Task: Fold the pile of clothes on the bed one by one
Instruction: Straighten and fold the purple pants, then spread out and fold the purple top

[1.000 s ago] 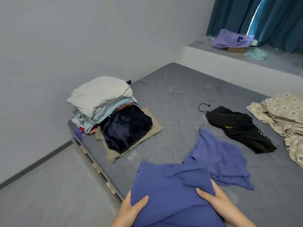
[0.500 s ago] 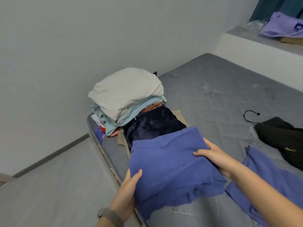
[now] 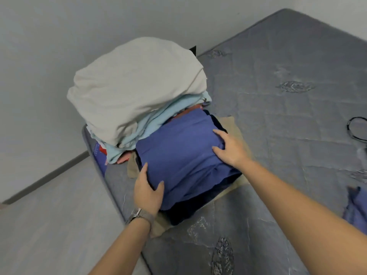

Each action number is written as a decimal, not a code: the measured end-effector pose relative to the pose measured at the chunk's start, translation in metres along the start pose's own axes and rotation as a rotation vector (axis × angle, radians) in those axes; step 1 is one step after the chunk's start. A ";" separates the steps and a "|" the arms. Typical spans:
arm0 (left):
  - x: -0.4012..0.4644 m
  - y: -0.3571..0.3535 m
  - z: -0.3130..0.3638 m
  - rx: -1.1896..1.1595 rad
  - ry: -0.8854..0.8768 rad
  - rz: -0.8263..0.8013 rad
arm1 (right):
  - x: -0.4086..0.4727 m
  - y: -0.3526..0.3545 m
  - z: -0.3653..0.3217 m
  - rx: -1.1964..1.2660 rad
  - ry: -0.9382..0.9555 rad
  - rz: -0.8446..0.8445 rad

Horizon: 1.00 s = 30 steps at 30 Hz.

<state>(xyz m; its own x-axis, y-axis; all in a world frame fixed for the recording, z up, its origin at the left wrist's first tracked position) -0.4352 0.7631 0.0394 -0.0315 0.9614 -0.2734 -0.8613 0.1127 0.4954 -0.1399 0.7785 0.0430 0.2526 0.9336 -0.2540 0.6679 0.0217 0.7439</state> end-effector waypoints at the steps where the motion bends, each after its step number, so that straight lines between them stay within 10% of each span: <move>1: -0.001 -0.010 0.000 0.127 -0.083 -0.028 | 0.001 -0.012 0.008 -0.065 0.006 0.002; 9: -0.010 -0.028 0.008 0.454 -0.138 0.111 | -0.030 0.012 0.044 0.254 0.105 0.255; 12: -0.045 -0.036 0.059 0.544 -0.417 0.214 | -0.091 0.040 0.110 0.143 -0.106 0.478; 22: -0.200 -0.213 0.070 0.435 -0.604 -0.735 | -0.344 0.063 0.315 -0.160 -1.153 0.443; 25: -0.231 -0.236 0.072 0.446 -0.613 -0.829 | -0.361 0.040 0.341 -0.058 -1.209 0.144; 30: -0.269 -0.248 0.069 0.511 -0.659 -0.908 | -0.357 0.033 0.341 -0.200 -1.132 0.123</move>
<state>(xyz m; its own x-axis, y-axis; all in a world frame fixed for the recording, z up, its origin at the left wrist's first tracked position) -0.1780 0.4941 0.0471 0.8642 0.4094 -0.2924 -0.1351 0.7488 0.6489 0.0313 0.3239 -0.0526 0.8585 0.0805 -0.5065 0.4982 0.1039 0.8608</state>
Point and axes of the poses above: each hand's wrist, its own x-axis towards the middle knuckle, its own y-axis out of the back of the hand, z = x × y, the point moved 7 cm from there along x, towards the middle knuckle, and after that the axes turned 3 degrees about -x, right-handed, at the moved point
